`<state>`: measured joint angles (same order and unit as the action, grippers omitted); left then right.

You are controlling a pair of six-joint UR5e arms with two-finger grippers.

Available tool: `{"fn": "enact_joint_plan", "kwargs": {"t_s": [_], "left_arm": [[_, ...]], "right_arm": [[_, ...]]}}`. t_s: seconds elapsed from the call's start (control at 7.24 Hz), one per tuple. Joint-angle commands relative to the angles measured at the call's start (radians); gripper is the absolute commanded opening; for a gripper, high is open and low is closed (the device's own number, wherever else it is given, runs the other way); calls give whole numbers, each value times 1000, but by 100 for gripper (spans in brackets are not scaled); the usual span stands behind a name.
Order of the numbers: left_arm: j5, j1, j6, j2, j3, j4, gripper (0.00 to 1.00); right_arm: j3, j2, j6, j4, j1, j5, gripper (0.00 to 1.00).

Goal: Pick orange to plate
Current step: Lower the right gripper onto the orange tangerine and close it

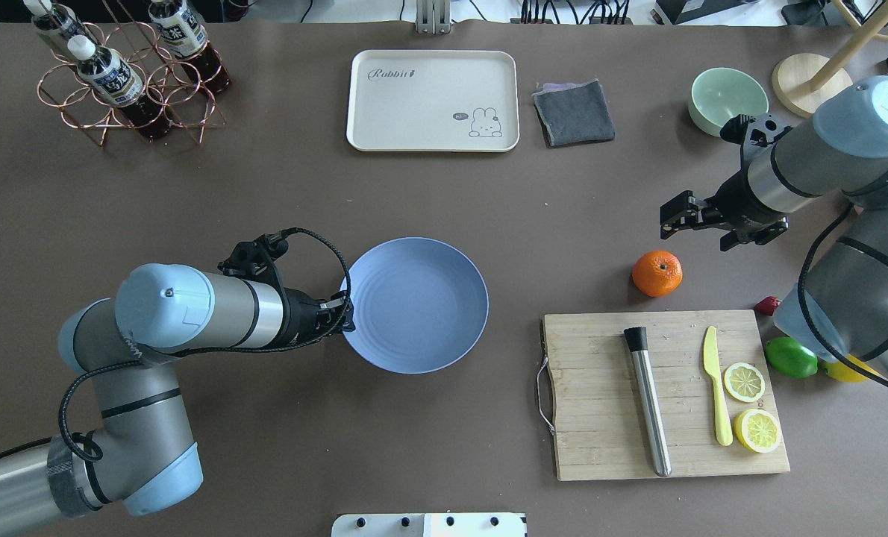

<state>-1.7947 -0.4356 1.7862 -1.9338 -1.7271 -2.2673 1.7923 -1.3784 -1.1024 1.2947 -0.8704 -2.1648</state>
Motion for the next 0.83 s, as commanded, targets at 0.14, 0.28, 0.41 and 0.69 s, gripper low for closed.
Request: {"fn": "enact_joint_plan", "kwargs": {"t_s": [0.14, 0.28, 0.41, 0.69], "left_arm": [[5, 8, -1, -7, 17, 3, 13], [6, 8, -5, -7, 18, 3, 96], [6, 8, -5, -5, 24, 3, 97], [6, 6, -8, -5, 32, 2, 97]], "right_arm": [[-4, 1, 1, 0, 36, 11, 100], [-14, 1, 1, 0, 47, 14, 100], [-19, 1, 1, 0, 56, 14, 100], [-31, 1, 15, 0, 96, 60, 100]]}}
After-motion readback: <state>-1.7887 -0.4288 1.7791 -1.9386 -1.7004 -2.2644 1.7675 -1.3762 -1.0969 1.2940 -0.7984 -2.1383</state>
